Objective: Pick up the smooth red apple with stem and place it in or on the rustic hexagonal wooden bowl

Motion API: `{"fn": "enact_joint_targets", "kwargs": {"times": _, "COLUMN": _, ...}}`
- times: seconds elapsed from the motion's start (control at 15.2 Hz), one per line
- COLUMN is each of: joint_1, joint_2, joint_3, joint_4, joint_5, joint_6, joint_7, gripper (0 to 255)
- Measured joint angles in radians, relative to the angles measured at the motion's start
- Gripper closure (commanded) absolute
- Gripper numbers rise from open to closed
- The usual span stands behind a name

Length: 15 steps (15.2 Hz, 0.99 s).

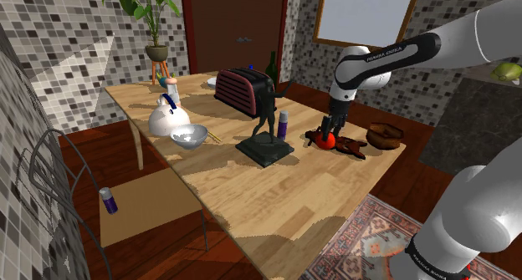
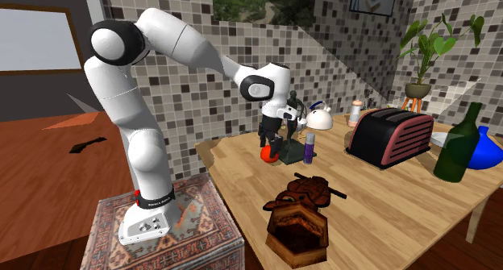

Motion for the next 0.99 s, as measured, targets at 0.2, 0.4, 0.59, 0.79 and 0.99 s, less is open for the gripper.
{"fn": "enact_joint_targets", "kwargs": {"times": 0.2, "joint_1": -0.001, "joint_2": -0.021, "joint_3": 0.003, "joint_4": 0.022, "joint_5": -0.006, "joint_6": -0.042, "joint_7": 0.008, "gripper": 255}}
{"fn": "enact_joint_targets", "kwargs": {"times": 0.4, "joint_1": -0.002, "joint_2": -0.031, "joint_3": 0.005, "joint_4": 0.055, "joint_5": -0.009, "joint_6": -0.084, "joint_7": 0.013, "gripper": 255}}
{"fn": "enact_joint_targets", "kwargs": {"times": 0.59, "joint_1": -0.003, "joint_2": -0.045, "joint_3": 0.007, "joint_4": 0.084, "joint_5": -0.012, "joint_6": -0.127, "joint_7": 0.018, "gripper": 255}}
{"fn": "enact_joint_targets", "kwargs": {"times": 0.79, "joint_1": -0.003, "joint_2": -0.055, "joint_3": 0.010, "joint_4": 0.114, "joint_5": -0.014, "joint_6": -0.167, "joint_7": 0.024, "gripper": 255}}
{"fn": "enact_joint_targets", "kwargs": {"times": 0.99, "joint_1": -0.002, "joint_2": -0.064, "joint_3": 0.013, "joint_4": 0.145, "joint_5": -0.016, "joint_6": -0.206, "joint_7": 0.029, "gripper": 255}}
